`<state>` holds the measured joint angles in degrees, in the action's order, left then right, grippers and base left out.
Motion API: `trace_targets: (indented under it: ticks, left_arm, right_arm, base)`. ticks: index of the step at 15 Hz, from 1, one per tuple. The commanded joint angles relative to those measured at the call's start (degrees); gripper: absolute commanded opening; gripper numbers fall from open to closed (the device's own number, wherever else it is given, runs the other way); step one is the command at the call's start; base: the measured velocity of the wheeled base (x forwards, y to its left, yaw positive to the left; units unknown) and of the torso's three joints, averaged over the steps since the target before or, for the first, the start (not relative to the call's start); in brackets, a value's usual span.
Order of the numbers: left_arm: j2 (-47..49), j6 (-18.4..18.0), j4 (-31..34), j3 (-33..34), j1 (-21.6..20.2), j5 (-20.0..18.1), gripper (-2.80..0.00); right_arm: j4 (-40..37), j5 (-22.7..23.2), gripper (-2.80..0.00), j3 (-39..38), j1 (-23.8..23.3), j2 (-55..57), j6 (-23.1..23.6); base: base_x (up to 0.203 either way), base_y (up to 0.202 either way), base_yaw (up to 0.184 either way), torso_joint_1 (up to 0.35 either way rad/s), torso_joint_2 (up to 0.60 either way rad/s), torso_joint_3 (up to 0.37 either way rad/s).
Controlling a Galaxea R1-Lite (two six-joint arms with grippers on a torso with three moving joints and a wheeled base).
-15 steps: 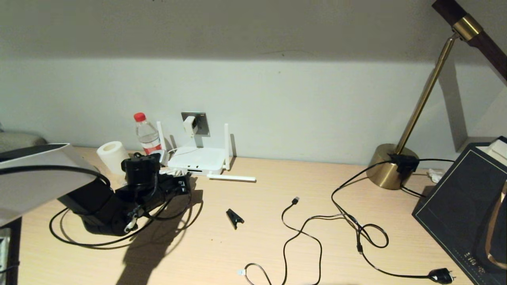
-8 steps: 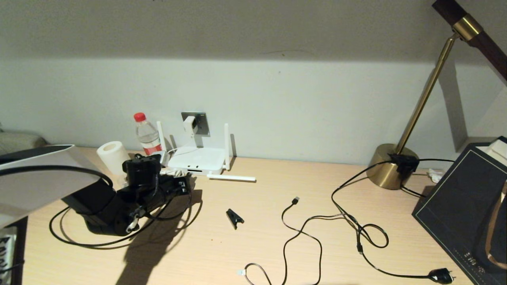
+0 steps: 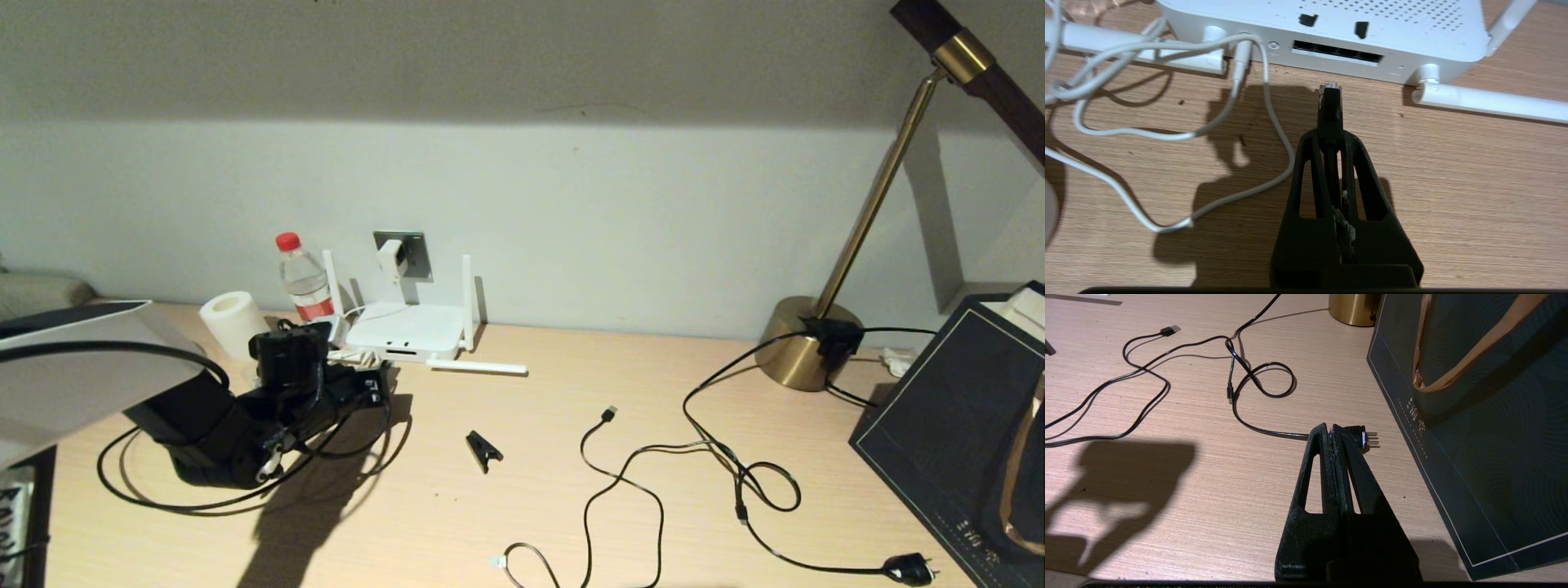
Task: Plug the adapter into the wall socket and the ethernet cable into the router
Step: Plug cable into router interface
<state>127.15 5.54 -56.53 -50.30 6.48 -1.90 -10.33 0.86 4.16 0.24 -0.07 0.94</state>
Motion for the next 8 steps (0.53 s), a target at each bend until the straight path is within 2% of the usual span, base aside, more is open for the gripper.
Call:
trace_targets:
  ticks: [1,4,8]
  left_arm:
    - [0.3,-0.8,-0.3,-0.2,-0.5,0.0,-2.80]
    - [1.0,-0.6,-0.5,-0.9,-0.7,-1.5,-2.80]
    - [1.9,-0.2,-0.8,-1.6,-0.7,-1.6,-2.80]
  right_arm:
    - [0.0,-0.1,-2.80,0.0,0.0,0.1,0.0]
    - [0.0,0.0,-2.80,0.0,0.0,0.1,0.0]
    - [0.0,0.0,-2.80,0.0,0.0,0.1,0.0]
  base:
    - [0.000,0.000,0.000,0.000,0.00,0.000]
    - [0.000,0.000,0.000,0.000,0.00,0.000]
    - [0.000,0.000,0.000,0.000,0.00,0.000]
